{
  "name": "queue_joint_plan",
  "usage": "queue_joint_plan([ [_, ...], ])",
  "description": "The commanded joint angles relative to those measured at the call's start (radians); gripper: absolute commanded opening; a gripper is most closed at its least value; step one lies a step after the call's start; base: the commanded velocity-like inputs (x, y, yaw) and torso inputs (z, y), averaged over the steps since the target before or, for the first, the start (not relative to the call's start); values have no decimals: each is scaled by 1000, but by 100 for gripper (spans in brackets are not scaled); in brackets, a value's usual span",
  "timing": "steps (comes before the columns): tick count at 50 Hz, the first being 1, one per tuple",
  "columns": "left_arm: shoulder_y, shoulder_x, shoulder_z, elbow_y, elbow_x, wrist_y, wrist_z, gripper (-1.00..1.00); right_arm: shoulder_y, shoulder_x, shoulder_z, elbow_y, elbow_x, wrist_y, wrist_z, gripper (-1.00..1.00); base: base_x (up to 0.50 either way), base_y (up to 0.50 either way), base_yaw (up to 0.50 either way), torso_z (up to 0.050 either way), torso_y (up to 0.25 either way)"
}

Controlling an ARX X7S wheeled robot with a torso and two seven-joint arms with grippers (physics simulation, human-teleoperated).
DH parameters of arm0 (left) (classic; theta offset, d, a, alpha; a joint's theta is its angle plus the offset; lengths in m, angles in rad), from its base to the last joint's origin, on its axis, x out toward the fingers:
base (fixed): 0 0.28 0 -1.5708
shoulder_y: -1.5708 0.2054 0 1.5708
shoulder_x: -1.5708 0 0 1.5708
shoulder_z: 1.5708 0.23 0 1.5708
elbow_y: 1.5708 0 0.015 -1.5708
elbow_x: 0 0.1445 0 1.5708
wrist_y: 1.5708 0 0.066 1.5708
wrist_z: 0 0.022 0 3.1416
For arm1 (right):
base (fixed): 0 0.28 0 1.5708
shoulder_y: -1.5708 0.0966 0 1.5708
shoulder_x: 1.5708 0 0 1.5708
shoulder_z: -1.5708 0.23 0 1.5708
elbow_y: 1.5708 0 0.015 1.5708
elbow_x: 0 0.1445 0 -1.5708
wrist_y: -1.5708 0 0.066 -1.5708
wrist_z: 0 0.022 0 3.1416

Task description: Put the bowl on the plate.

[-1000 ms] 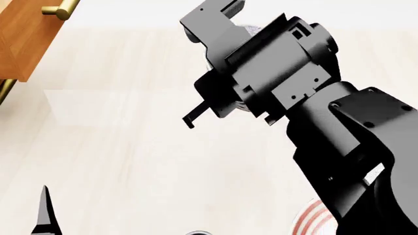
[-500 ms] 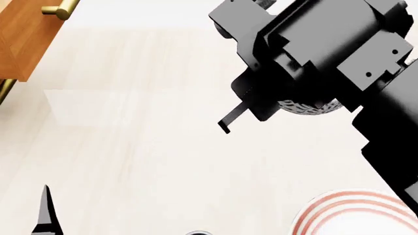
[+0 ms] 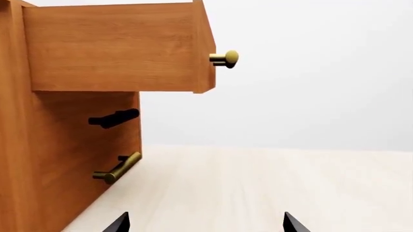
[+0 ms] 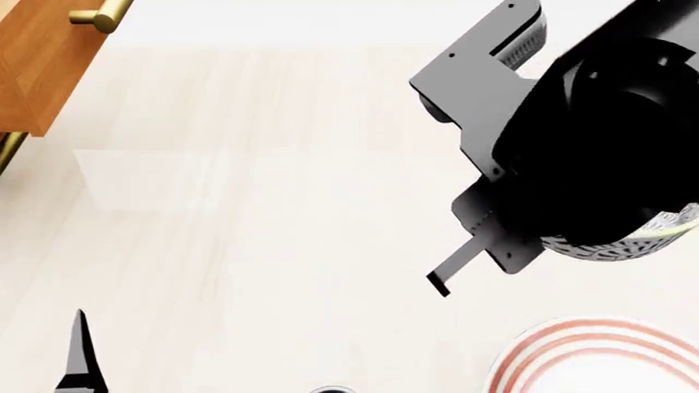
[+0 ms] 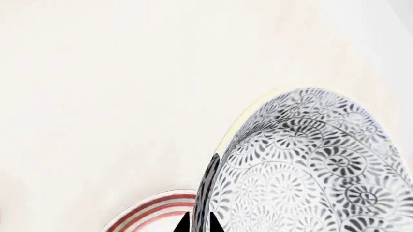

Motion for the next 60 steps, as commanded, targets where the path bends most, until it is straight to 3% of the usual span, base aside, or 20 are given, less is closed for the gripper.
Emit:
queue_joint_plan([
  [1, -5, 0, 5, -9, 1, 2, 1, 100, -1, 127, 6, -118, 260, 30, 285, -100, 0, 0, 0, 0, 0],
  [12, -5, -1, 11, -11, 3, 5, 1, 100, -7, 241, -32, -230, 451, -32, 458, -100, 0, 0, 0, 0, 0],
  [26, -4, -3, 14, -13, 0, 7, 0, 100, -8, 312, -60, -341, 555, -88, 560, -100, 0, 0, 0, 0, 0],
  [60, -17, -3, 23, -33, -7, 14, 2, 100, -96, 499, -116, -569, 680, -228, 693, -100, 0, 0, 0, 0, 0],
])
